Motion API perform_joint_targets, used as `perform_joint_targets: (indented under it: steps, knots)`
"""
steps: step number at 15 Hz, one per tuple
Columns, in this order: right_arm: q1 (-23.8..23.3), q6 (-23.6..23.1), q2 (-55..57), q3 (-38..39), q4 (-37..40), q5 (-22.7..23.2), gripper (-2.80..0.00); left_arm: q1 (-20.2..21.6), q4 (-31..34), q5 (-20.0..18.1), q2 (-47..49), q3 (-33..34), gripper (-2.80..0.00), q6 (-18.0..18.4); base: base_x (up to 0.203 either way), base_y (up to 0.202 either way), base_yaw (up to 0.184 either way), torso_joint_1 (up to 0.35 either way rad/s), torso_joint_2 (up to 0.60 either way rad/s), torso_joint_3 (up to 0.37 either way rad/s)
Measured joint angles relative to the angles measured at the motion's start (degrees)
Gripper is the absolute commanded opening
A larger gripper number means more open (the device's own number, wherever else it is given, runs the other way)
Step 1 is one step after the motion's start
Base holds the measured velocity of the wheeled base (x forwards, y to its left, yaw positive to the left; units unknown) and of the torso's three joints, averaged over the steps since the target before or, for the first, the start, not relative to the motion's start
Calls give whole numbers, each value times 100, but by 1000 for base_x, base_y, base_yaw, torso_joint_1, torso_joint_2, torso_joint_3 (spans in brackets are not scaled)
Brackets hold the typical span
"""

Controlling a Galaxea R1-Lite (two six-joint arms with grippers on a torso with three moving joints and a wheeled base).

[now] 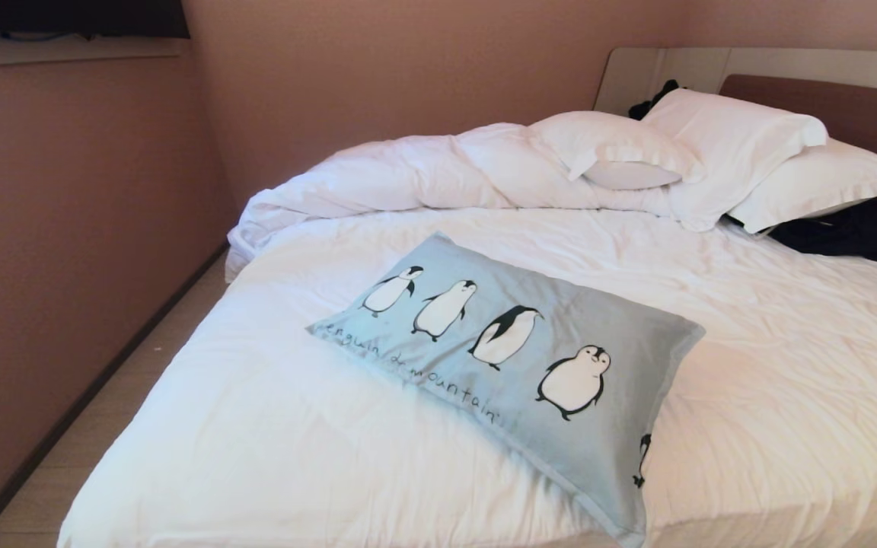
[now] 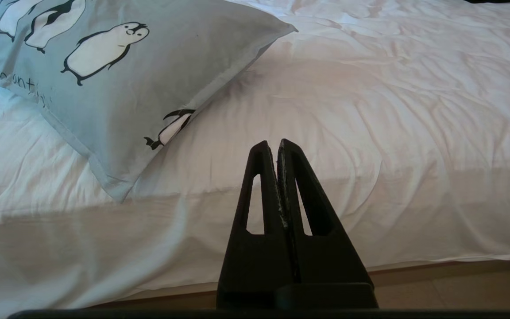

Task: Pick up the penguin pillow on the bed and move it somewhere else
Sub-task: Pick up the pillow

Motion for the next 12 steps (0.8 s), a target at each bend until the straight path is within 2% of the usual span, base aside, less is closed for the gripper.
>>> perform_joint_targets:
  steps: [12]
  knots:
    - [0, -10, 0, 0, -2, 0, -280, 0, 2, 1, 0, 0, -280, -1, 0, 0, 0, 0, 0, 0]
